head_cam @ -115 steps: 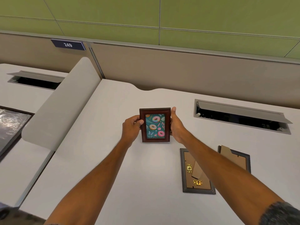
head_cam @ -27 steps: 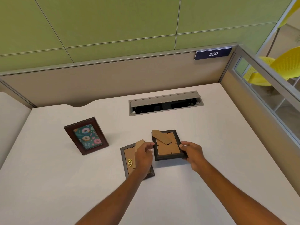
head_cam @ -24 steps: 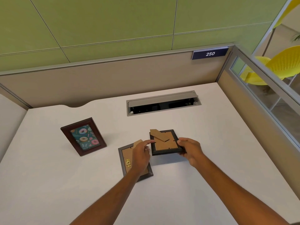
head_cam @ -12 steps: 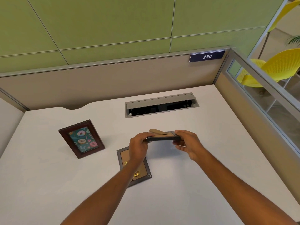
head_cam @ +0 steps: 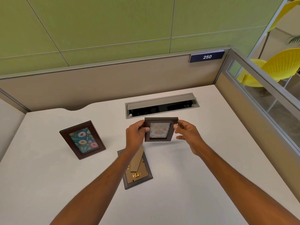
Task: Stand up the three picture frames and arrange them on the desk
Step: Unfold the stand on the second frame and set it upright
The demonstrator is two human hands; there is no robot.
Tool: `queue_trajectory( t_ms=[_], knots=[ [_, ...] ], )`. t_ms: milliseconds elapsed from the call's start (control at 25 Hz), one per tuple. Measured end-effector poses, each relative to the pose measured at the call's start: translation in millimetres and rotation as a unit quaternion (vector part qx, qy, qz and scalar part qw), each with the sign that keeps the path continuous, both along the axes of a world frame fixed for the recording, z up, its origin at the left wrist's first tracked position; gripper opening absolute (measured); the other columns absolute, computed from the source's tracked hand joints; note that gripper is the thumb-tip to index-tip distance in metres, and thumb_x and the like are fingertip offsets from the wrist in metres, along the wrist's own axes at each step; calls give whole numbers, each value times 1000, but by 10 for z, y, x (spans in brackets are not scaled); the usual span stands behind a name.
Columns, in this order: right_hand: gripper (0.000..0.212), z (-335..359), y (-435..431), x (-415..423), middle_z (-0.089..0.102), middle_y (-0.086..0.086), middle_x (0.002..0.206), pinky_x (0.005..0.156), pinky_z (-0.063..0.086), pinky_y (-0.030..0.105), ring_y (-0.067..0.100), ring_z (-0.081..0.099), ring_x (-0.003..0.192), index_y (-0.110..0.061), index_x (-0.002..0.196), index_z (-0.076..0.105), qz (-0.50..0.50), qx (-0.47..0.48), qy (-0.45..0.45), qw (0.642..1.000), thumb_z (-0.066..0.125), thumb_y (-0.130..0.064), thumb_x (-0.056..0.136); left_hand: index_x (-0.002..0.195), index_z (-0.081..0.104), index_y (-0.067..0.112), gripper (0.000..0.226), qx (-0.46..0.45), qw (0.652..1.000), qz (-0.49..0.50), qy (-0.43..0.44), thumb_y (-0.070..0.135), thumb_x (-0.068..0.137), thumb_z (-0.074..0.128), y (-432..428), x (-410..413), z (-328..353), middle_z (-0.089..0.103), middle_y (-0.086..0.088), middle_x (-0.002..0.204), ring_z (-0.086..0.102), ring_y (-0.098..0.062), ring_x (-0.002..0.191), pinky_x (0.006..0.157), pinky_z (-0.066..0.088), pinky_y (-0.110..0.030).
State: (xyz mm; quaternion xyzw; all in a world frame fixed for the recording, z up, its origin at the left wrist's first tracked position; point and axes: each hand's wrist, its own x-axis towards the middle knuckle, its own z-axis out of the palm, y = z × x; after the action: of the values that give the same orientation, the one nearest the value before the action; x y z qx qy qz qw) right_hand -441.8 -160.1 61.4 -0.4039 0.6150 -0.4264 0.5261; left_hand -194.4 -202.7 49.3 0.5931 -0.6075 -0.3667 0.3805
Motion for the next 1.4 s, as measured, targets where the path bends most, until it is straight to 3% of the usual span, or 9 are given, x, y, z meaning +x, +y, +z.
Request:
queue_trajectory(
  t_ms=[80,160,320,600,800,1040,1200,1280,1400],
  knots=[
    [22,34,-35,26,77,-6,112,81,60,31,14,70,105,-34,123,72,-8,-3,15,1000,63,-44,106,122,79,15,29,24,999,-5,26,1,100,67,-14,-12,23,80,4,109,72,-19,105,89,64,-26],
    [40,67,-85,66,78,-7,115,83,56,30,15,70,111,-32,121,71,-13,7,25,1000,53,-62,102,128,76,15,29,54,997,3,49,4,104,64,-27,-35,37,79,2,116,72,-22,113,99,64,-43],
    [74,58,-232,99,75,3,122,100,54,43,20,70,113,-26,121,70,-6,64,2,998,33,-81,87,136,72,11,31,81,994,18,74,7,108,61,-78,-79,53,79,-7,127,72,-28,121,105,62,-53],
    [92,-37,-406,164,70,3,131,111,51,56,30,68,121,-30,133,64,-5,147,-33,989,22,-91,77,141,69,11,33,99,992,22,81,10,109,60,-209,-110,34,77,-9,128,73,-27,120,105,62,-55],
    [88,-115,-518,176,67,2,131,109,52,56,30,67,120,-33,133,59,-2,167,-43,985,24,-91,77,139,69,15,31,99,992,17,75,13,109,61,-319,-135,4,75,0,119,72,-21,115,103,63,-53],
    [84,-212,-667,151,67,3,132,107,52,57,31,67,120,-35,130,60,-11,167,-62,984,24,-91,78,141,69,16,33,106,992,19,63,16,109,62,-465,-188,-35,77,-5,128,71,-22,119,104,63,-51],
    [98,-268,-732,105,68,5,135,111,50,58,33,67,124,-30,141,59,-23,181,-82,980,26,-94,75,142,68,16,34,112,992,16,58,16,109,62,-521,-192,-110,76,-5,128,71,-22,120,104,63,-50],
    [101,-307,-757,97,67,7,140,115,48,60,36,66,130,-25,150,56,-27,189,-87,978,26,-92,81,141,68,17,33,116,991,16,59,16,109,62,-533,-185,-154,76,0,123,71,-20,117,103,63,-49],
    [90,-400,-788,93,66,10,146,117,47,61,38,64,134,-23,152,55,-31,192,-93,976,24,-85,94,141,68,19,33,121,991,16,53,17,109,62,-567,-189,-210,76,2,121,72,-19,116,103,63,-50]
  ],
)
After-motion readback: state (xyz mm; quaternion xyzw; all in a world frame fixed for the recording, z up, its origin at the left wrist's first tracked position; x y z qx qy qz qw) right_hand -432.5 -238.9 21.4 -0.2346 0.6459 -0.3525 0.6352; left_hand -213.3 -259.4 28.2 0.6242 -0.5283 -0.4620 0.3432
